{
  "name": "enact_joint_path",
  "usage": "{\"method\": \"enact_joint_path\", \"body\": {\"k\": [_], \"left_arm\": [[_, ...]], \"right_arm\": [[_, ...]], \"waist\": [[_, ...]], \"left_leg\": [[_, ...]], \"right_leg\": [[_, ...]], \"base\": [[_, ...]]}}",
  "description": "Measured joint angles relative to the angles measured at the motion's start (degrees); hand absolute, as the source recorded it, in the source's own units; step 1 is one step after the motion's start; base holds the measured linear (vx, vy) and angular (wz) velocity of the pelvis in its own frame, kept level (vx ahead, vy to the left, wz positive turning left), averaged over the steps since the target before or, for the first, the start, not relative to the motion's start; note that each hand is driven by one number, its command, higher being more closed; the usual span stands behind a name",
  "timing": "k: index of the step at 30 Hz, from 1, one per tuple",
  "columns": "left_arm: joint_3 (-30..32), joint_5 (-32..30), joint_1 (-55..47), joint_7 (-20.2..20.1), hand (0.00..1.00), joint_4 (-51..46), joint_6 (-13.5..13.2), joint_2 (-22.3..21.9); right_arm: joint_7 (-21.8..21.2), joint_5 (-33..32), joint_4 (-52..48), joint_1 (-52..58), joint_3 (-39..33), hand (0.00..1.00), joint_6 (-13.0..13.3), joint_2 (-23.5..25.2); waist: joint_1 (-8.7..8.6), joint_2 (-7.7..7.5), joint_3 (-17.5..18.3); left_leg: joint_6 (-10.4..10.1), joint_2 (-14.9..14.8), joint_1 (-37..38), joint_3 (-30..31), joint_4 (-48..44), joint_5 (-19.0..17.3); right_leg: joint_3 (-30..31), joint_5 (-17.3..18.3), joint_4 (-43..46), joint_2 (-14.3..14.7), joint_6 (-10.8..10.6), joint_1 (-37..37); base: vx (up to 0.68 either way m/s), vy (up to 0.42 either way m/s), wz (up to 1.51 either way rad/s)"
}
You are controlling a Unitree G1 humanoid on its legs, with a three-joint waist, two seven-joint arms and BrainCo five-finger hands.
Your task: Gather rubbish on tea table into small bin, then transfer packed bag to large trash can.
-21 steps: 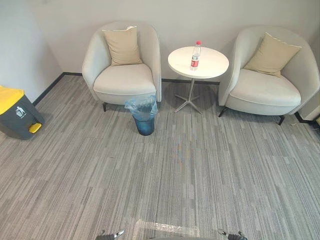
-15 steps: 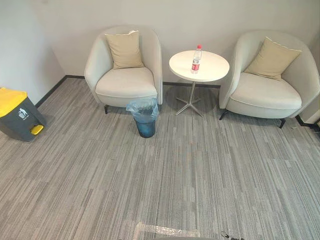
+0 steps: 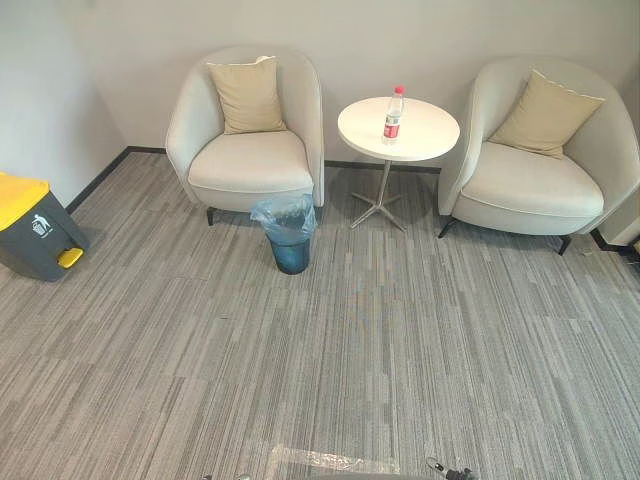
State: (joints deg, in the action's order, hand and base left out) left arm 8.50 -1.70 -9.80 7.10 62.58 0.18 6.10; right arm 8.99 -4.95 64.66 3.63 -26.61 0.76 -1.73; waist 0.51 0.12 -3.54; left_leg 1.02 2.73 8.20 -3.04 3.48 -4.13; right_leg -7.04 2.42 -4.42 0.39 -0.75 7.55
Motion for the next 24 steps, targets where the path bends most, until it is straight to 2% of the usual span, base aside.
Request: {"method": "enact_joint_path", "body": {"k": [13,17,19,20,22,24], "left_arm": [[-3.59,-0.47,0.39,-0.16,0.0,0.0,-0.03,0.95],[-4.87,-0.49,1.29,-0.41,0.0,0.4,0.01,1.35],[-5.17,-0.47,1.59,-0.66,0.0,0.38,0.01,1.51],[-5.16,-0.47,2.16,-0.74,0.0,0.37,0.03,1.62],[-5.12,-0.47,2.96,-0.75,0.0,-0.03,0.1,1.98],[-4.66,-0.42,3.73,-0.71,0.0,-0.29,0.14,2.43]], "right_arm": [[-0.04,-0.06,-0.01,-0.15,1.58,0.0,-0.03,0.02],[-0.05,-0.21,-0.33,-0.42,2.06,0.0,0.05,-0.01],[-0.05,-0.42,-0.33,-0.72,2.1,0.0,0.06,0.0],[-0.04,-0.82,-0.32,-1.03,2.11,0.0,0.06,0.18],[-0.05,-2.33,-0.8,-1.74,2.13,0.0,0.27,1.17],[0.05,-3.54,-1.17,-2.34,2.15,0.0,0.6,1.56]], "waist": [[0.01,-0.49,-0.38],[0.01,-0.28,-1.33],[0.01,-0.65,-2.05],[0.02,-0.3,-2.44],[0.09,-0.89,-4.04],[0.23,-1.58,-6.07]], "left_leg": [[-0.01,-0.01,-0.07,-0.09,-0.18,-0.01],[-0.02,-0.06,-0.15,-0.12,-0.19,-0.01],[-0.23,-0.24,-0.21,-0.7,-0.24,-0.15],[-0.71,-0.39,-0.31,-1.18,-0.82,-0.59],[-1.68,-1.38,-4.29,-2.74,-8.73,-4.7],[-4.06,-2.87,-9.02,-4.92,-20.34,-7.76]], "right_leg": [[0.0,0.0,-0.1,-0.01,0.01,0.03],[-0.02,0.0,-0.11,0.03,0.01,-0.03],[0.22,0.11,0.15,0.18,0.17,-0.27],[0.45,0.42,0.59,0.27,0.48,-0.33],[1.49,2.38,3.99,0.67,1.0,-2.25],[2.15,4.42,5.71,0.81,2.54,-2.96]], "base": [[-0.01,-0.005,0.0],[0.0,0.0,0.0],[0.0,0.0,-0.07],[-0.01,-0.025,-0.2],[0.0,-0.051,-0.3],[-0.02,-0.066,-0.19]]}}
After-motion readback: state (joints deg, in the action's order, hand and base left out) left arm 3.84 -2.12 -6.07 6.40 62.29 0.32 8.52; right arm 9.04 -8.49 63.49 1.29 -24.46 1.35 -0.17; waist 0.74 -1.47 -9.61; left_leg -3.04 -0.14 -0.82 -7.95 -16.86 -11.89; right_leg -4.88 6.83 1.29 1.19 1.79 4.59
